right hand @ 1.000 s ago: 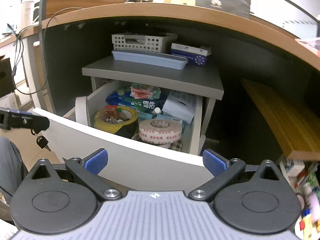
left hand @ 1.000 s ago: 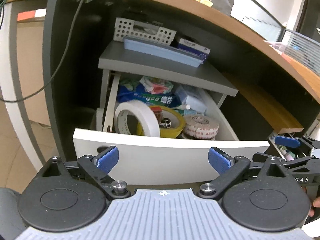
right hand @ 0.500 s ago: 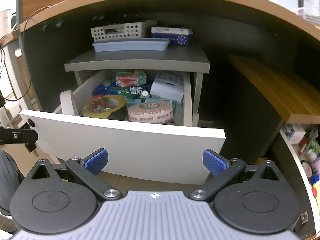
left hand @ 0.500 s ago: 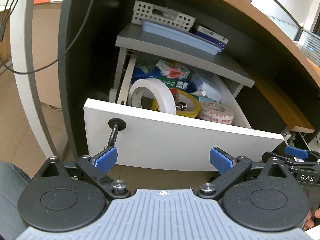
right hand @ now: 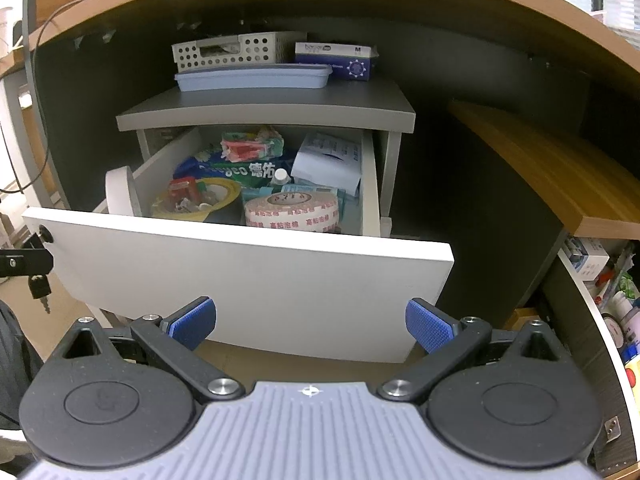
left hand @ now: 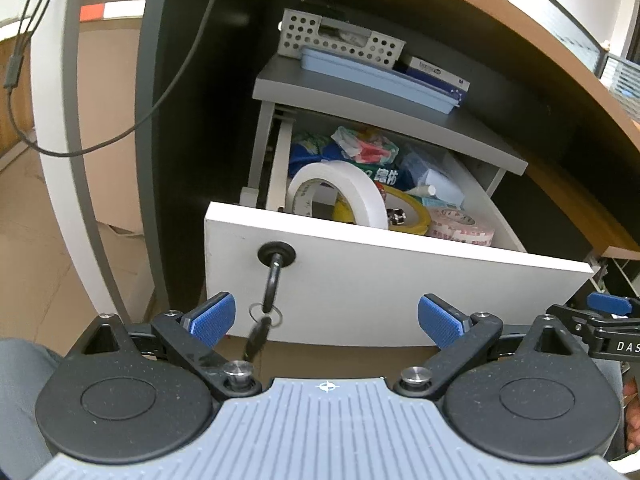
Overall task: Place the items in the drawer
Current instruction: 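Push the white drawer front inward with the open left gripper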
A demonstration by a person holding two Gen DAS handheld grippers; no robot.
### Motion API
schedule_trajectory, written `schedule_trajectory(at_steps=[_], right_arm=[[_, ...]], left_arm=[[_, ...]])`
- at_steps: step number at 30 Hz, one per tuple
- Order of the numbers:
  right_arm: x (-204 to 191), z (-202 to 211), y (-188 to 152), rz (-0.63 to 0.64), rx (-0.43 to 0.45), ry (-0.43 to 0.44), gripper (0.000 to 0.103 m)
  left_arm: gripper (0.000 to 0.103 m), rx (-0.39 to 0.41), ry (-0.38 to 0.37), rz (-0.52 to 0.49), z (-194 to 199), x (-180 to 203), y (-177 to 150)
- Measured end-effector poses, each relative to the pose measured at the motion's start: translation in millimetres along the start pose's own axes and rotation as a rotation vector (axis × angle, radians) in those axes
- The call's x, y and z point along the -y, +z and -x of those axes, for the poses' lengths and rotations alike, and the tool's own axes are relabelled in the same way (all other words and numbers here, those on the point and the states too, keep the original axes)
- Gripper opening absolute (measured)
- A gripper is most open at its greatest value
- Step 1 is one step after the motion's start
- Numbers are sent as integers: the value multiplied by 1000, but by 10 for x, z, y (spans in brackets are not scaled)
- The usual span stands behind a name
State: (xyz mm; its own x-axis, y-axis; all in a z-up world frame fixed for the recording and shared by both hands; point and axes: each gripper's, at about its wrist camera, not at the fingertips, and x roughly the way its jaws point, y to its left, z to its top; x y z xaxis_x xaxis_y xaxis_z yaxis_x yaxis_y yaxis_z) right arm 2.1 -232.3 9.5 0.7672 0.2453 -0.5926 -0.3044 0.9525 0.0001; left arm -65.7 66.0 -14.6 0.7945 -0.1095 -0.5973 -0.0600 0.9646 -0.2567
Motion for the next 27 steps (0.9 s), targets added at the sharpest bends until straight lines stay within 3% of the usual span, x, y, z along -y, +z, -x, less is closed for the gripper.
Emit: schedule_trajectory(at_steps=[8, 14, 17, 27], right_arm=[[12, -99, 33, -18, -5, -10, 102], [3, -236, 87, -30, -11, -25, 102], [-13, -308, 119, -20, -17, -40, 103], [18, -472, 108, -77, -43, -54, 103]], left_arm=[[93, -6, -12, -21, -176, -71, 25], [94, 0, -9, -67, -276, -23, 43], [99, -18, -7, -58, -336, -20, 65], [99, -45, 7, -29, -414, -25, 88]])
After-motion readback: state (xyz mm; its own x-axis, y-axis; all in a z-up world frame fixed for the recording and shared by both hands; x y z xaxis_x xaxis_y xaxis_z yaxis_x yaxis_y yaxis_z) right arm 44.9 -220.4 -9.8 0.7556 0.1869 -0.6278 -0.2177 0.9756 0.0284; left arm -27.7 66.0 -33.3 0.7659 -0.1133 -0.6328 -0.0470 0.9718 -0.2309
